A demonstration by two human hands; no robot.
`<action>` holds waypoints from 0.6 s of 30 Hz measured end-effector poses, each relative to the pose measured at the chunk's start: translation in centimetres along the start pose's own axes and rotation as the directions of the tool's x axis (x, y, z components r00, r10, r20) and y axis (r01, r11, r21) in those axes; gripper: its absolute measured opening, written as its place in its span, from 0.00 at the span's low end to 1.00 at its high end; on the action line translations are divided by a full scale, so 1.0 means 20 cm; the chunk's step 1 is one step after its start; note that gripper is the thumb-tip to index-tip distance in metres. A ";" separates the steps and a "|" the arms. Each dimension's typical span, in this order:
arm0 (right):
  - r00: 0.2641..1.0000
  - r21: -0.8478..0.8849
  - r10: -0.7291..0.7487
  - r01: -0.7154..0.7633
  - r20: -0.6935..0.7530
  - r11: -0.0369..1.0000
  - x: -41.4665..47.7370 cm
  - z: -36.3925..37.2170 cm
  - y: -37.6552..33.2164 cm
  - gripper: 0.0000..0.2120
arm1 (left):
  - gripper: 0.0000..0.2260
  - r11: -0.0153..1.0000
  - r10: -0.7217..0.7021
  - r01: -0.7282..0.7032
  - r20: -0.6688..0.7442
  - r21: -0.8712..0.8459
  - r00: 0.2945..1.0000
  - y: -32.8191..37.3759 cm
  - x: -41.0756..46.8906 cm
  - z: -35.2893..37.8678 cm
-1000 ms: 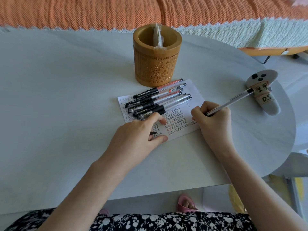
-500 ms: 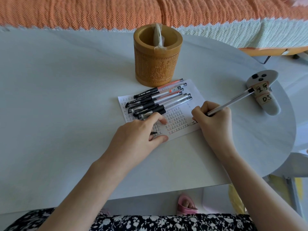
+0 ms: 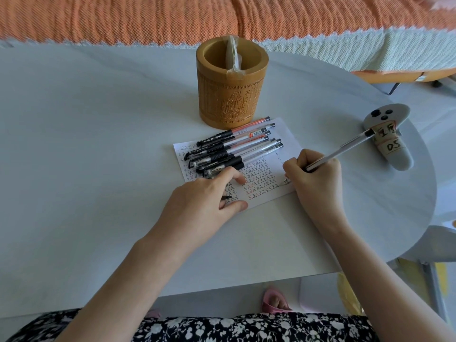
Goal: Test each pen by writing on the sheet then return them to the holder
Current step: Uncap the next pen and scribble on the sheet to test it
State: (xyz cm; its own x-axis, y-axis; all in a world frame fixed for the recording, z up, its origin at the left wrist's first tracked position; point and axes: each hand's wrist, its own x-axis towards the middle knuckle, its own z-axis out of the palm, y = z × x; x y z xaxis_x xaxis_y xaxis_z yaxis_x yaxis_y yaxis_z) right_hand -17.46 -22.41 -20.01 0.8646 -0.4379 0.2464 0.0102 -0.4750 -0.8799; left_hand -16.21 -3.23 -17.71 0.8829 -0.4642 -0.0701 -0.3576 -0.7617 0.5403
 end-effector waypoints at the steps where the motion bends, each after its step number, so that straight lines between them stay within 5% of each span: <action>1: 1.000 0.000 0.002 -0.002 0.000 1.000 0.00 0.00 0.00 0.17 | 0.13 1.000 0.002 -0.002 -0.001 0.000 1.000 0.00 0.00 0.00; 18: 0.998 0.037 0.057 -0.057 -0.002 0.998 0.00 -0.02 -0.03 0.16 | 0.12 0.999 -0.003 0.004 0.019 -0.050 1.000 0.01 -0.01 -0.01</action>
State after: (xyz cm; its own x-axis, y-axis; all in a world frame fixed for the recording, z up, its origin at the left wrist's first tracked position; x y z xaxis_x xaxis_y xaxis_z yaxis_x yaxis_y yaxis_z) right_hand -17.59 -22.36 -19.33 0.8629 -0.4656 0.1964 -0.0205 -0.4206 -0.9070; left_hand -16.43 -3.23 -17.38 0.8780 -0.4704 -0.0882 -0.3381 -0.7401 0.5814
